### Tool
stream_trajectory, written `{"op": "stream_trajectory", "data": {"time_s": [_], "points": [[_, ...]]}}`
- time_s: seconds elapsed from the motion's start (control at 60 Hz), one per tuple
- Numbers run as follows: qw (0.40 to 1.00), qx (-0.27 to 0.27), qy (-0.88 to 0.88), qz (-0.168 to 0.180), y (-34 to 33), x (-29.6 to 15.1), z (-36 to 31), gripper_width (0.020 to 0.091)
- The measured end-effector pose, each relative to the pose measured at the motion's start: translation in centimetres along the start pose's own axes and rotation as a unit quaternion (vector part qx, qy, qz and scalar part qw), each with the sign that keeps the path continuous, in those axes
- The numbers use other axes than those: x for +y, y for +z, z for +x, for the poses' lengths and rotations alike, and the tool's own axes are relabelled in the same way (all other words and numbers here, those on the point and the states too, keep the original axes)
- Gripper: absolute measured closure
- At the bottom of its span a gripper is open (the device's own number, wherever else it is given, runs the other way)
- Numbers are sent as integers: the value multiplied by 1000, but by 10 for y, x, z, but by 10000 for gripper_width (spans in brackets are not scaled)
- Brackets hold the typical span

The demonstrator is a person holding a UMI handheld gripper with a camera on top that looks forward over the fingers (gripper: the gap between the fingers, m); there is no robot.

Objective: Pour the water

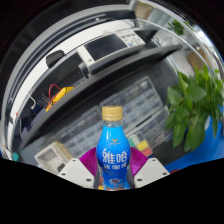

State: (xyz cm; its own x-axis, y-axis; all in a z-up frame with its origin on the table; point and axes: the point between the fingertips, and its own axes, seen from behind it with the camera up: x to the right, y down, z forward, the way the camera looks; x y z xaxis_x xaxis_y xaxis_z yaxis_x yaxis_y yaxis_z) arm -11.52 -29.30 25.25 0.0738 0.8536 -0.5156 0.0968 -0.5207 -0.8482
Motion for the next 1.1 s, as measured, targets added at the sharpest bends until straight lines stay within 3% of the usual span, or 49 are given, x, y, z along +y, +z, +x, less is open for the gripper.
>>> {"op": "stream_trajectory", "data": {"time_s": [0.1,0.2,0.633,0.717,0.85,0.967,1.1], "points": [[996,24,-83,-1,7,-8,41,702],[986,51,-156,-24,14,2,83,700],[958,76,-260,-91,31,71,184,689],[963,63,-252,-65,31,67,182,688],[965,62,-249,-52,29,66,183,631],[962,73,-256,-61,25,67,184,574],[956,80,-270,-79,13,75,180,406]]}}
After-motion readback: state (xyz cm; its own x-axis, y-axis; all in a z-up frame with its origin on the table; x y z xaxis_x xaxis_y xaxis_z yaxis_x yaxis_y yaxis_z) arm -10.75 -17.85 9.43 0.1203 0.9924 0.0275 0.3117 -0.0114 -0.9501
